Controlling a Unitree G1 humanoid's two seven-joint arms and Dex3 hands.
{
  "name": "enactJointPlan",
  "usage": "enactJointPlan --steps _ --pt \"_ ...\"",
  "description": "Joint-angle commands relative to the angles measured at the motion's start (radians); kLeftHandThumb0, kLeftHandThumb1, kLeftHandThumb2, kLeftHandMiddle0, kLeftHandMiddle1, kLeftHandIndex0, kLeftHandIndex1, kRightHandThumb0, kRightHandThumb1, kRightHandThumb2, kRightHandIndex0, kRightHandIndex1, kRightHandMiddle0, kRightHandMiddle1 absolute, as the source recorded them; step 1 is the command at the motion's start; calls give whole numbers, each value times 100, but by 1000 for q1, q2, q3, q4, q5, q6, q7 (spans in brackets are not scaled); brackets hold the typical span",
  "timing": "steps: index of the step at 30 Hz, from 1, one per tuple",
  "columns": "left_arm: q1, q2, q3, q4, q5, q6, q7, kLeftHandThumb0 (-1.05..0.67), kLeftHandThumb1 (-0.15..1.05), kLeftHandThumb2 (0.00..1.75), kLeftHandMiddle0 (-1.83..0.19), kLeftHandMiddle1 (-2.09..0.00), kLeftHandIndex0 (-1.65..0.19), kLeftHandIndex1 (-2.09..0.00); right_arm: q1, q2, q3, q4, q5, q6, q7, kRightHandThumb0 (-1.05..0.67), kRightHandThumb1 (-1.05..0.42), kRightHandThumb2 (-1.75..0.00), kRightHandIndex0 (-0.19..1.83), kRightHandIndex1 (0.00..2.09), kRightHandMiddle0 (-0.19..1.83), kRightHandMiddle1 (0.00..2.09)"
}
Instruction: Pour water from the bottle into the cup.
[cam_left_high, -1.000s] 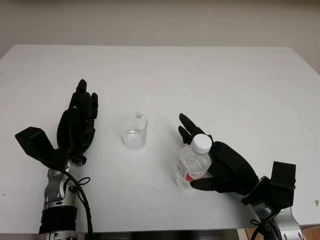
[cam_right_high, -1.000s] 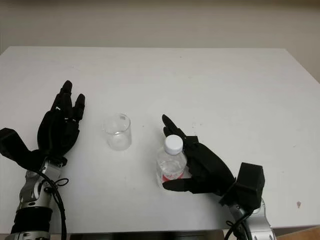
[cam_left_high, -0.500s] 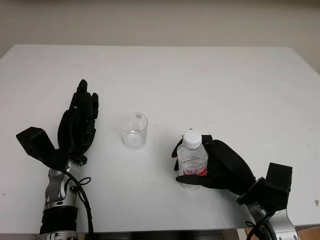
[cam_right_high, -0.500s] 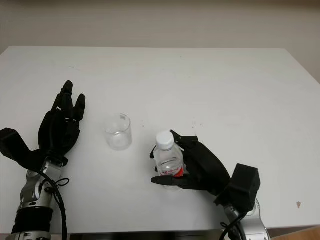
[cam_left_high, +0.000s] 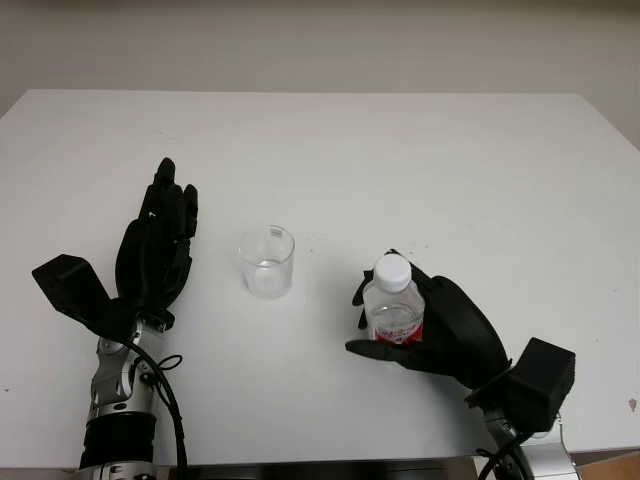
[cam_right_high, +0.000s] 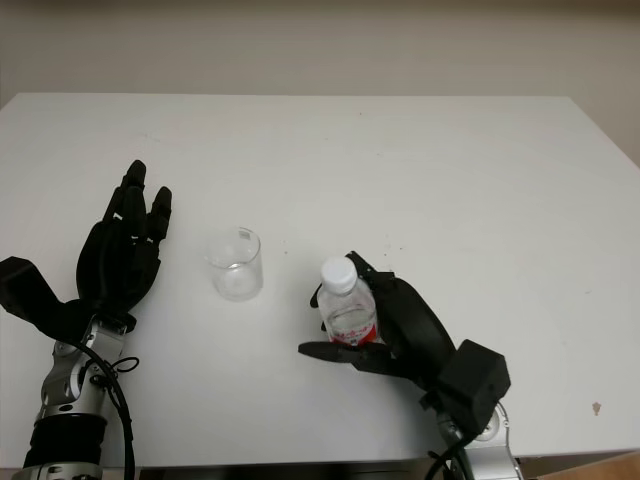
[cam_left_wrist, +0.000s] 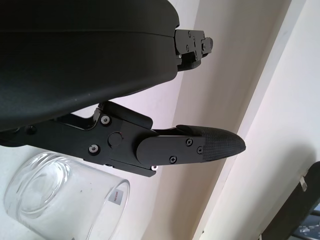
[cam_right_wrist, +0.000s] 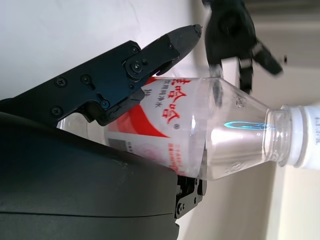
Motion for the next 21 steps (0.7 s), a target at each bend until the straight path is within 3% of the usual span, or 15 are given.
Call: enactJointPlan --steps 1,9,17,21 --pt "-4 1 2 -3 -1 -3 0 -70 105 38 6 -5 4 -6 -74 15 -16 24 -11 -25 -28 -25 -105 -22 164 209 144 209" --pt "2 3 2 -10 0 -7 1 -69 105 39 6 -5 4 -6 -369 -2 -18 261 -150 -111 -147 -21 -105 -27 179 209 172 209" --pt "6 4 1 -16 5 -5 10 -70 105 38 6 -6 5 -5 -607 -28 23 492 -311 -137 -253 -14 -103 -24 153 209 145 209" --pt "4 5 2 -13 0 -1 6 -71 105 37 7 -5 6 -5 -712 -58 71 652 -424 -215 -342 -11 -103 -21 145 209 130 209"
